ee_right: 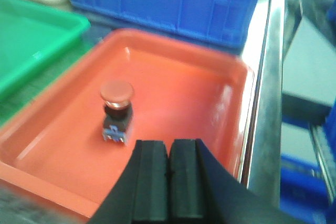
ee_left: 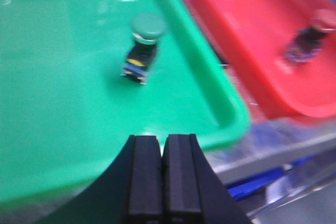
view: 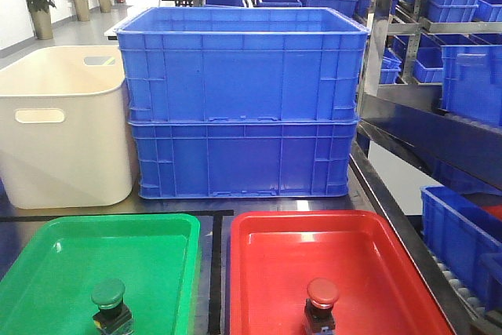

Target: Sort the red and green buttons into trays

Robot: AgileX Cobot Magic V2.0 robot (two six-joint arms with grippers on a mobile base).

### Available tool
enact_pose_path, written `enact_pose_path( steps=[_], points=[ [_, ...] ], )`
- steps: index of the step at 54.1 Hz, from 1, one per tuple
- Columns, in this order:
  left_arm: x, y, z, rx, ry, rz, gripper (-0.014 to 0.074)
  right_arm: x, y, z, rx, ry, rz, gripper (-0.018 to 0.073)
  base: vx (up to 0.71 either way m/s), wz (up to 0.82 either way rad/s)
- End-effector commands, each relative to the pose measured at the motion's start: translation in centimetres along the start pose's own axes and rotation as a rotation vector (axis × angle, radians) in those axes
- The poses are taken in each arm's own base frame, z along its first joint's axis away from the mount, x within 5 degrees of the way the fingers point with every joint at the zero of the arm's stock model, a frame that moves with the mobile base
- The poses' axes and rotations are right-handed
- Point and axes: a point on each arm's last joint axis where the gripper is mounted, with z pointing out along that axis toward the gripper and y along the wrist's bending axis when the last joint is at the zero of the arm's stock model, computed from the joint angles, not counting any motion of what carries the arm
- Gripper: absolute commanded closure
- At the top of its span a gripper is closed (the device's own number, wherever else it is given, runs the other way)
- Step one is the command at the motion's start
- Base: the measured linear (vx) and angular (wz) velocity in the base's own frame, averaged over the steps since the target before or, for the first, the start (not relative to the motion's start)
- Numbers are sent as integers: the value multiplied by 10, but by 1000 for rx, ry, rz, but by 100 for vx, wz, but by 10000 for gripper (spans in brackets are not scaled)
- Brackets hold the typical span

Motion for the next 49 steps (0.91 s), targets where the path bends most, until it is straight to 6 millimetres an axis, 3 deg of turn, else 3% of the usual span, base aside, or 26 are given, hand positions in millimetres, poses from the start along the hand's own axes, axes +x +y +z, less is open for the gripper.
enact_pose_path(
  steps=[1, 7, 38, 39, 40, 49],
  points=[
    [2, -4, -11, 64, -106, -26, 602, -16, 0, -18, -16, -132, -26, 569, 0, 0],
    [13, 0, -16, 68, -173, -10, 602, -14, 1, -25, -30, -134, -5, 569, 0, 0],
    [16, 1, -19, 69, -207, -4, 602, -14, 1, -25, -29, -135, -6, 569, 0, 0],
    [17, 1, -18, 67, -201, -5, 602, -14, 1, -25, -29, -135, -6, 569, 0, 0],
    [32, 11, -13, 4, -251, 78, 602, -14, 1, -25, -28, -135, -7, 569, 0, 1],
    [63, 29, -11, -127, -462, 164, 602, -14, 1, -25, -29, -135, -7, 569, 0, 0]
  ],
)
